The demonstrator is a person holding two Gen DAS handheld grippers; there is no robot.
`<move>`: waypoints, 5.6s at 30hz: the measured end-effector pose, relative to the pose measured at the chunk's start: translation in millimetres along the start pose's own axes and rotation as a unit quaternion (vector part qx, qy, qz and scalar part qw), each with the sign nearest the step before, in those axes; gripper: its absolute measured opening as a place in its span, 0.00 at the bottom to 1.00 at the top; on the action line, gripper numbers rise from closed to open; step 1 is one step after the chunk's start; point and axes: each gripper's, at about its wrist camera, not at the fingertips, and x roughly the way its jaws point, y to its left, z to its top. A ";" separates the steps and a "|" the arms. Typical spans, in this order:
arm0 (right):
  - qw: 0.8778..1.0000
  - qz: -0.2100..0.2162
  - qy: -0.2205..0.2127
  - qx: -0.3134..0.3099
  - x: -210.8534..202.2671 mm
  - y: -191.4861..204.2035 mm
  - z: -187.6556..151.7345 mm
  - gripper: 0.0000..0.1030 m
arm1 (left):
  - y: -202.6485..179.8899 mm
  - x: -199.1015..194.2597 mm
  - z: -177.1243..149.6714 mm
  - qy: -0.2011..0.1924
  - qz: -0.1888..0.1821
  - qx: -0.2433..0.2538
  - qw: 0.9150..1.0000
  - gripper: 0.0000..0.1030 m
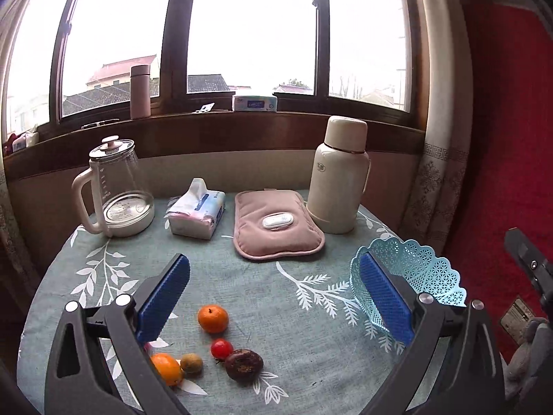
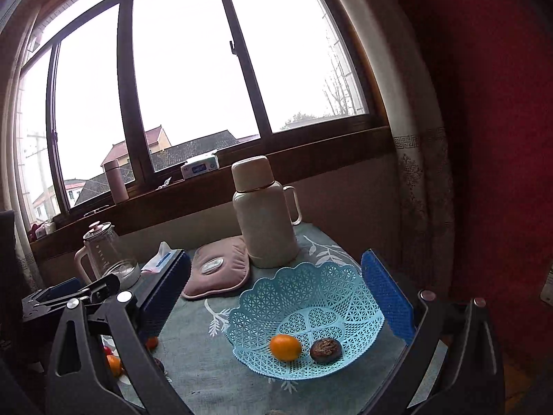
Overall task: Organize fruits
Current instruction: 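Move both tools back over the remaining fruits on the cloth, then grasp another orange with the left tool while the right tool grasps a dark brown fruit, then carry the dark brown fruit into the blue basket and open the right tool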
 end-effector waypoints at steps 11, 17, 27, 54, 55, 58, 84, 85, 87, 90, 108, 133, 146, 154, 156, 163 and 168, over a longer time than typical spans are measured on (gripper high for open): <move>0.998 0.042 0.036 -0.044 1.5 36.9 -16.8 0.97 | 53.1 -23.4 -22.0 0.018 0.054 -0.007 0.998 0.95; 0.995 0.059 0.066 -0.055 9.8 52.1 -31.0 0.97 | 84.3 -27.7 -41.5 0.044 0.079 -0.020 0.996 0.95; 0.987 0.089 0.107 -0.082 18.9 78.7 -57.3 0.97 | 116.2 -33.3 -85.4 0.103 0.100 -0.024 0.989 0.95; 0.958 0.136 0.221 -0.121 53.9 121.9 -113.3 0.97 | 133.4 -17.3 -153.0 0.212 0.045 -0.050 0.975 0.45; 0.957 0.139 0.225 -0.119 56.3 124.5 -114.1 0.97 | 131.3 -17.1 -154.8 0.215 0.042 -0.048 0.975 0.39; 0.952 0.149 0.240 -0.119 65.0 133.5 -116.5 0.97 | 129.9 -19.7 -157.3 0.211 0.036 -0.051 0.975 0.36; 0.907 0.150 0.360 -0.156 157.3 189.3 -158.6 0.52 | 134.8 -22.0 -157.7 0.207 0.022 -0.067 0.976 0.36; 0.908 0.145 0.358 -0.161 157.0 189.4 -159.0 0.49 | 134.9 -21.9 -157.9 0.207 0.022 -0.067 0.976 0.36; 0.910 0.140 0.353 -0.167 155.9 189.8 -160.1 0.46 | 134.9 -21.9 -158.0 0.207 0.021 -0.067 0.976 0.36; 0.912 0.135 0.345 -0.177 152.4 191.8 -160.8 0.45 | 134.7 -21.6 -158.1 0.207 0.021 -0.067 0.976 0.36; 0.941 0.126 0.288 -0.125 122.5 163.9 -121.2 0.45 | 123.1 -16.2 -135.6 0.188 0.017 -0.058 0.980 0.36; 0.978 -0.049 0.201 0.001 89.4 1.6 -46.6 0.45 | 52.8 9.1 -101.8 0.179 -0.037 0.014 0.983 0.35; 0.978 -0.086 0.187 0.024 88.8 -31.0 -36.5 0.59 | 22.6 18.4 -85.4 0.170 -0.053 0.026 0.984 0.35; 0.981 -0.091 0.167 0.044 78.1 -43.1 -24.1 0.59 | 1.1 21.7 -72.3 0.156 -0.071 0.043 0.984 0.35; 0.981 -0.094 0.162 0.050 75.8 -46.7 -20.9 0.60 | -5.2 23.2 -68.1 0.150 -0.076 0.049 0.985 0.35; 0.981 -0.109 0.145 0.068 69.0 -59.7 -12.3 0.61 | -35.9 27.5 -45.7 0.124 -0.107 0.071 0.984 0.35; 0.980 -0.120 0.134 0.084 64.4 -72.4 -6.0 0.62 | -66.4 37.7 -33.9 0.121 -0.145 0.079 0.979 0.35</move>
